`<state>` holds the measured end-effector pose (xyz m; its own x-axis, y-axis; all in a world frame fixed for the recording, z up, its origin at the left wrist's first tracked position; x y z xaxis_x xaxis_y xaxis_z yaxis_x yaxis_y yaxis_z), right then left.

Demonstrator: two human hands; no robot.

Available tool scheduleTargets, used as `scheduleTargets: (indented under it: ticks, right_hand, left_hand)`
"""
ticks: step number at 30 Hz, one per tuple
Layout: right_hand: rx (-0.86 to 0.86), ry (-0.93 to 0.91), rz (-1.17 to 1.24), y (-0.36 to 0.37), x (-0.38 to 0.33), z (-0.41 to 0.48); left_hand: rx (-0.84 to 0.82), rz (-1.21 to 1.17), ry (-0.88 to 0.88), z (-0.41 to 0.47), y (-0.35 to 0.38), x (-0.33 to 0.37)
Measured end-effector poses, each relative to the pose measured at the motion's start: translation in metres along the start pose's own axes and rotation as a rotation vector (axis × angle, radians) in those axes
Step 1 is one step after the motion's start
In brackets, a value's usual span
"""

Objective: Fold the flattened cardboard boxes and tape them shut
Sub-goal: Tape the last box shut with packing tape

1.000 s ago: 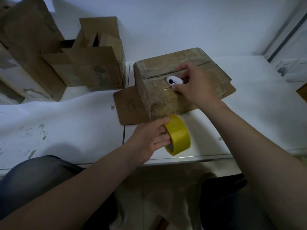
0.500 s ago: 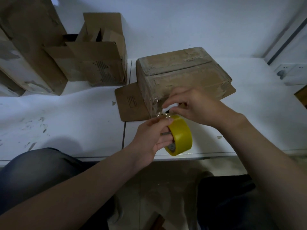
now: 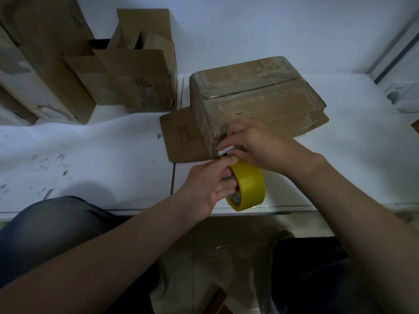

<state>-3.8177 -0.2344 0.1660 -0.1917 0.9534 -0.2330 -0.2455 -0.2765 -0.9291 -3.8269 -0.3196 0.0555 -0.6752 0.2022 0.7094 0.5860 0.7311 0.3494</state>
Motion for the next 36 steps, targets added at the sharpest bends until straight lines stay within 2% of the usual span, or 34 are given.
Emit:
scheduleTargets:
  ticks: [4,14,20,24,27,29,33,36]
  right_hand:
    - [-0.032,0.024,0.055,-0.001,0.007,-0.004]
    - [-0.058,0.239,0.288,-0.011,0.045,-0.036]
    - [-0.075,0.367,0.255,-0.013,0.066,-0.063]
    - [0.023,0.424,0.392,-0.027,0.064,-0.069]
    - [0.132,0.389,0.464,-0.037,0.049,-0.060]
    - [0.144,0.306,0.441,-0.037,0.034,-0.052]
    - [0.055,0.144,0.297,-0.019,0.016,-0.041]
    - [-0.014,0.138,0.236,-0.013,0.023,-0.044]
  left_hand:
    - [-0.021,0.035,-0.032,0.000,-0.001,0.002]
    - [-0.028,0.119,-0.029,-0.002,-0.004,0.007]
    - [-0.051,0.174,-0.019,-0.006,-0.005,0.009]
    - [-0.073,0.233,-0.001,-0.009,-0.007,0.010]
    - [-0.075,0.241,0.016,-0.011,-0.009,0.011]
    - [-0.072,0.239,0.025,-0.013,-0.010,0.011]
    - [-0.081,0.240,0.043,-0.016,-0.011,0.011]
    - [-0.067,0.240,0.046,-0.016,-0.012,0.013]
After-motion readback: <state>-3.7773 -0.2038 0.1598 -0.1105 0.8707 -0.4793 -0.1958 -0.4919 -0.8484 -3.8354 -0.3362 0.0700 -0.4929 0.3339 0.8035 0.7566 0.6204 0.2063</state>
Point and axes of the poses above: each hand's wrist, its own z-axis towards the middle knuckle, its own y-axis out of the palm, x = y × z, the point moved 9 cm from there along z, towards the middle knuckle, and after that the axes turned 1 degree about y, right-handed, at the moved point
